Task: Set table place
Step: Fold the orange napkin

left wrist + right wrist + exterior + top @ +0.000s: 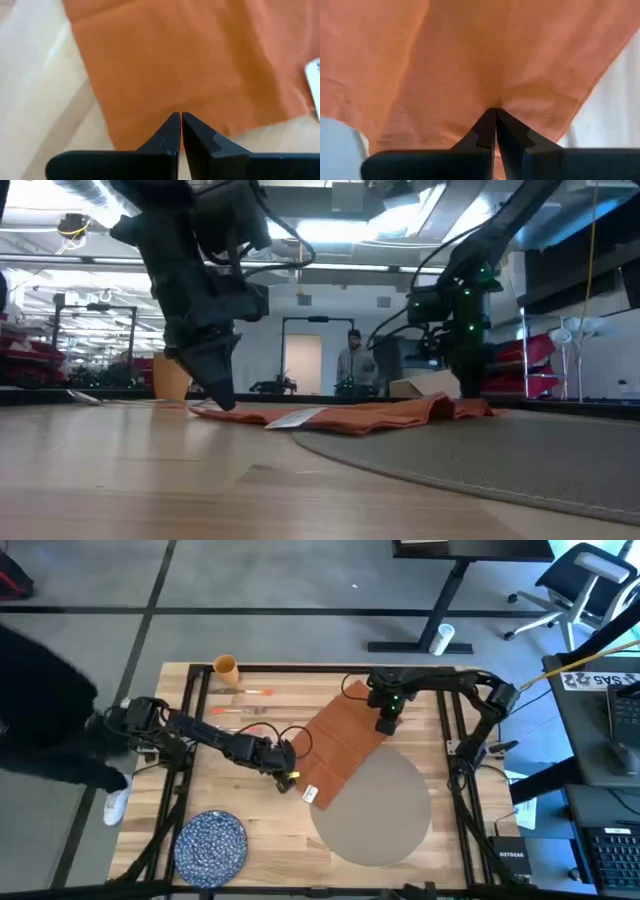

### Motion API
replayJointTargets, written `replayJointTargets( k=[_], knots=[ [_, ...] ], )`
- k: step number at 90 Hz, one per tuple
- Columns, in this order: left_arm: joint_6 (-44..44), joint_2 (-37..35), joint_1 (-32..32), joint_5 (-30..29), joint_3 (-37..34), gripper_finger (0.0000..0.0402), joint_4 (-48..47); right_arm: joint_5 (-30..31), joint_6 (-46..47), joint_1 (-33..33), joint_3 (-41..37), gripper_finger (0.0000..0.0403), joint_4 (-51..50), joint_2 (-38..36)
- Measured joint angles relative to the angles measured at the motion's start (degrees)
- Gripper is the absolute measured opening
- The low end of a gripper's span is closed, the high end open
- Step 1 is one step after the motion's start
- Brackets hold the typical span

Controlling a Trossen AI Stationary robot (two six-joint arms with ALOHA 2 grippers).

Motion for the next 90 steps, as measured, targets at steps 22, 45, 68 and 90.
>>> replayJointTargets(
  k=[22,45,68,90],
  knots=[
    [4.8,0.0,4.67,0.02,0.0,0.0,0.04,-2.33,3.67,0.02,-2.73,0.0,-2.47,-6.22],
    [6.08,-0.72,7.08,2.31,0.0,0.0,0.16,-11.61,9.29,1.51,-5.45,0.0,-3.69,-11.74],
    [2.6,1.14,3.64,4.86,0.04,0.0,1.3,-14.63,15.74,10.66,-5.95,0.0,2.54,-14.52],
    [-2.56,6.49,-0.07,8.09,0.28,0.0,13.93,-11.23,19.62,15.24,-5.95,0.0,8.45,-14.26]
  ],
)
